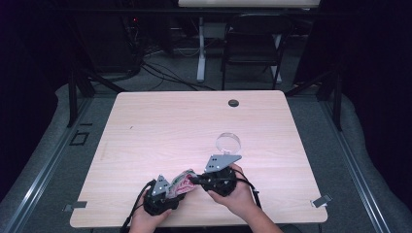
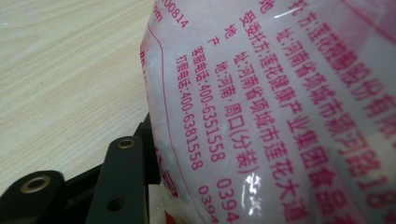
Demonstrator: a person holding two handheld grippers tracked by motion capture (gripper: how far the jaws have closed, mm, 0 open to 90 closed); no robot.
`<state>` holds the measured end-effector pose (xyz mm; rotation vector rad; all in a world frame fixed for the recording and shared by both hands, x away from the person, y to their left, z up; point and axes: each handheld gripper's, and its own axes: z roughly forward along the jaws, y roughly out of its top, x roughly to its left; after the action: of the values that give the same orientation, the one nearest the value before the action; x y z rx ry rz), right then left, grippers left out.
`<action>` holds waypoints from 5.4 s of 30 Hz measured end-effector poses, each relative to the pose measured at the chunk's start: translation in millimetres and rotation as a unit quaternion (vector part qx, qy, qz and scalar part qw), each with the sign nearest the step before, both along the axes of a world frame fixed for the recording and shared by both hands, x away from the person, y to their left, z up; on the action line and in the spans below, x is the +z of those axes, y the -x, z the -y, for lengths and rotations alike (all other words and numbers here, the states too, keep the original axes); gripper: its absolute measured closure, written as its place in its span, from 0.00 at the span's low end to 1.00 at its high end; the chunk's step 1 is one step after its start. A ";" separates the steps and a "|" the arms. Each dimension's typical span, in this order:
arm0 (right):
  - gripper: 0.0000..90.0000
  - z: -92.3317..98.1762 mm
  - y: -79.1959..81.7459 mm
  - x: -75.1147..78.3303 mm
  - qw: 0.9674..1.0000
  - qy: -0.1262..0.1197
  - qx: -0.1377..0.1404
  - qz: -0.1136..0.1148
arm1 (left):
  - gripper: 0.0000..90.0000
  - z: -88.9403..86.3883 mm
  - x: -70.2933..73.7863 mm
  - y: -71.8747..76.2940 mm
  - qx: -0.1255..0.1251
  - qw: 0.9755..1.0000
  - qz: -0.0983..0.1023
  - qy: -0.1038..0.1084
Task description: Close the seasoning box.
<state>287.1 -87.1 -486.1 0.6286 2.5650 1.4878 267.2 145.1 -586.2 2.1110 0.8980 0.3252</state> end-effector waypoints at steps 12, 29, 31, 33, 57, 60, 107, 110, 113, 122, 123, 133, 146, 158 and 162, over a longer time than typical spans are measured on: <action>1.00 6.2 -1.3 3.4 1.000 -0.004 -0.012 0.008 | 0.65 -0.4 7.9 2.8 -0.003 1.000 0.008 0.002; 0.99 12.7 -0.8 9.6 0.999 -0.027 -0.014 0.012 | 0.67 -2.8 24.2 2.3 0.004 0.999 0.033 -0.016; 0.93 13.3 -0.6 9.7 0.999 -0.029 -0.018 0.014 | 0.67 -3.0 25.7 1.3 0.007 0.999 0.034 -0.026; 0.87 16.1 -0.3 10.6 0.999 -0.037 -0.019 0.011 | 0.67 -3.4 26.7 -1.7 0.013 0.999 0.037 -0.034; 0.56 66.3 9.9 13.5 0.991 -0.043 -0.120 0.043 | 0.67 -2.2 42.7 -41.1 0.039 0.998 0.051 -0.020; 0.56 68.9 10.3 15.2 0.991 -0.040 -0.121 0.039 | 0.67 4.1 52.4 -50.3 0.029 0.997 0.062 -0.029; 0.55 76.4 -8.6 49.6 0.986 -0.003 -0.136 0.096 | 0.67 43.6 66.4 -71.6 0.014 0.964 0.200 -0.177; 0.55 75.4 -8.8 48.3 0.985 -0.001 -0.139 0.098 | 0.67 44.1 66.4 -71.1 0.012 0.963 0.202 -0.179; 0.54 75.4 -8.8 47.6 0.985 0.003 -0.140 0.102 | 0.67 44.3 66.3 -70.2 0.012 0.959 0.207 -0.191; 0.54 77.0 -8.2 48.1 0.983 0.008 -0.139 0.116 | 0.67 42.2 68.5 -69.2 0.013 0.956 0.220 -0.194; 0.54 77.1 -7.7 48.3 0.984 0.007 -0.137 0.116 | 0.67 41.3 69.2 -69.6 0.013 0.956 0.220 -0.195; 0.56 73.3 -2.6 51.5 0.983 0.022 -0.119 0.136 | 0.67 41.3 71.1 -68.3 0.011 0.952 0.228 -0.202; 0.56 55.1 6.6 54.1 0.980 0.055 -0.083 0.175 | 0.67 50.1 69.9 -62.8 -0.015 0.949 0.233 -0.211; 0.66 43.5 9.3 48.3 0.979 0.084 -0.039 0.182 | 0.67 55.4 68.1 -59.6 -0.031 0.943 0.243 -0.227; 0.73 42.2 9.1 46.6 0.978 0.096 -0.035 0.180 | 0.67 56.1 67.3 -59.2 -0.032 0.941 0.248 -0.229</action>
<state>278.1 -129.3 -439.5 0.3801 2.3403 1.1853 326.4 89.0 -519.0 2.2987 0.4790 1.0652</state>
